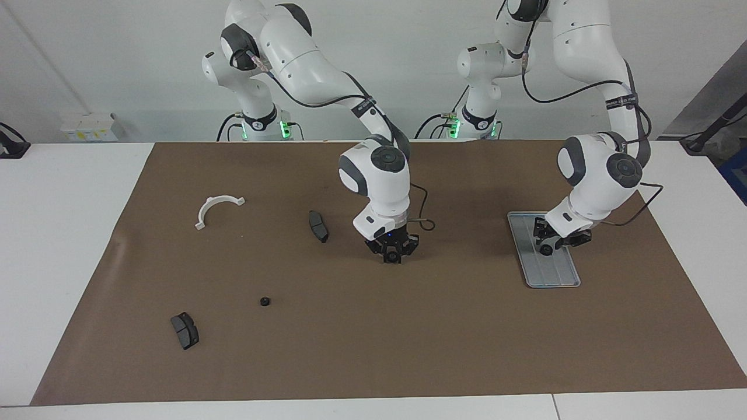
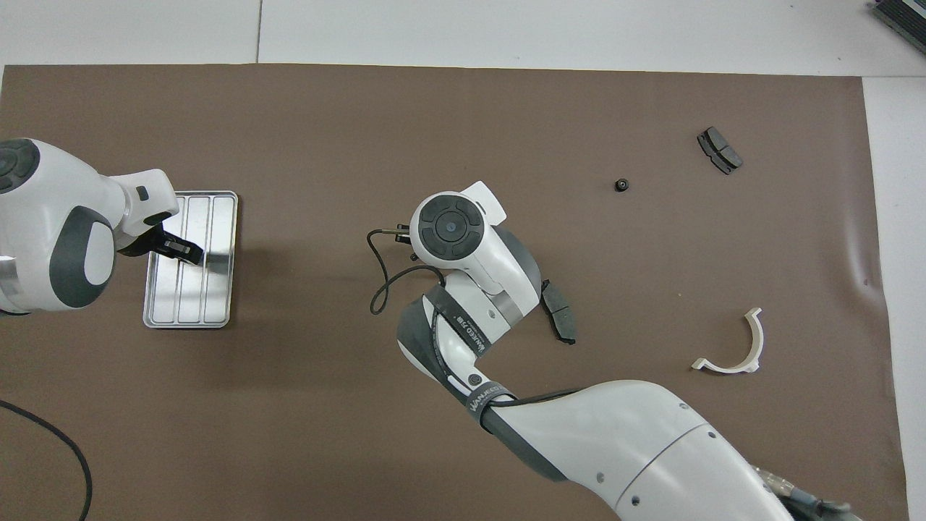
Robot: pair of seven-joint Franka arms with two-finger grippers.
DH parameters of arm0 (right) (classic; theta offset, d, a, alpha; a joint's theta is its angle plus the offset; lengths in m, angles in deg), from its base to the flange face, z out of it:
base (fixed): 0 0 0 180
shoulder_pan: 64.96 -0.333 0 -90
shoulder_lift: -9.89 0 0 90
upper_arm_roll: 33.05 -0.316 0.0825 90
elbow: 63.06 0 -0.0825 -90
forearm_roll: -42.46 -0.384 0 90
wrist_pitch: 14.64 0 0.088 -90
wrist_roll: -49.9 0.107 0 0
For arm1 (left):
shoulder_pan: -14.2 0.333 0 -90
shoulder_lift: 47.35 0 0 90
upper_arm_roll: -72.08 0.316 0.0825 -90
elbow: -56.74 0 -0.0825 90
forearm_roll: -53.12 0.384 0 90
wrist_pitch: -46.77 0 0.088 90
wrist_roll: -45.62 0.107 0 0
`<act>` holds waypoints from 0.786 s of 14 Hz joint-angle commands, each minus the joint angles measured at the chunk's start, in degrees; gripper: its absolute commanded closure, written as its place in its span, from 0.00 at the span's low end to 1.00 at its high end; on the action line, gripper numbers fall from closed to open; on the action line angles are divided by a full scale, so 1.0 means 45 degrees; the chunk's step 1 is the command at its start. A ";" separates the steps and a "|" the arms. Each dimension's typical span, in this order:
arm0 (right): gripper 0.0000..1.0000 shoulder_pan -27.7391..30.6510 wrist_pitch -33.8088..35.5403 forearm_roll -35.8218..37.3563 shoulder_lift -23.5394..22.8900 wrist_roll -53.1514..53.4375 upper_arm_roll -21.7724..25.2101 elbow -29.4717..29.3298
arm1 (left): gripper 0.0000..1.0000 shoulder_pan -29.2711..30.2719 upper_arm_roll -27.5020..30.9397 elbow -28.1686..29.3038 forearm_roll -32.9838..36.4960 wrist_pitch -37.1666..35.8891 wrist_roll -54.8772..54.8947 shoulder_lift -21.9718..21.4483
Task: Pick bearing gear from pile to tray
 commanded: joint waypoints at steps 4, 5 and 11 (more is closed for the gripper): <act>0.00 0.0566 -0.0054 0.0470 0.0093 0.0172 0.0085 -0.0179 | 0.12 -0.1492 0.0016 -0.0491 -0.0838 -0.0092 -0.2966 -0.0526; 0.00 0.0936 -0.0054 0.0470 0.0132 -0.0255 0.0086 -0.0199 | 0.13 -0.2037 -0.0004 -0.0530 -0.0838 0.0004 -0.4291 -0.0566; 0.00 0.3240 -0.0035 0.0295 0.0426 -0.3262 0.0047 -0.0121 | 0.16 -0.5671 0.0055 -0.1661 -0.0722 0.0550 -0.9963 -0.0002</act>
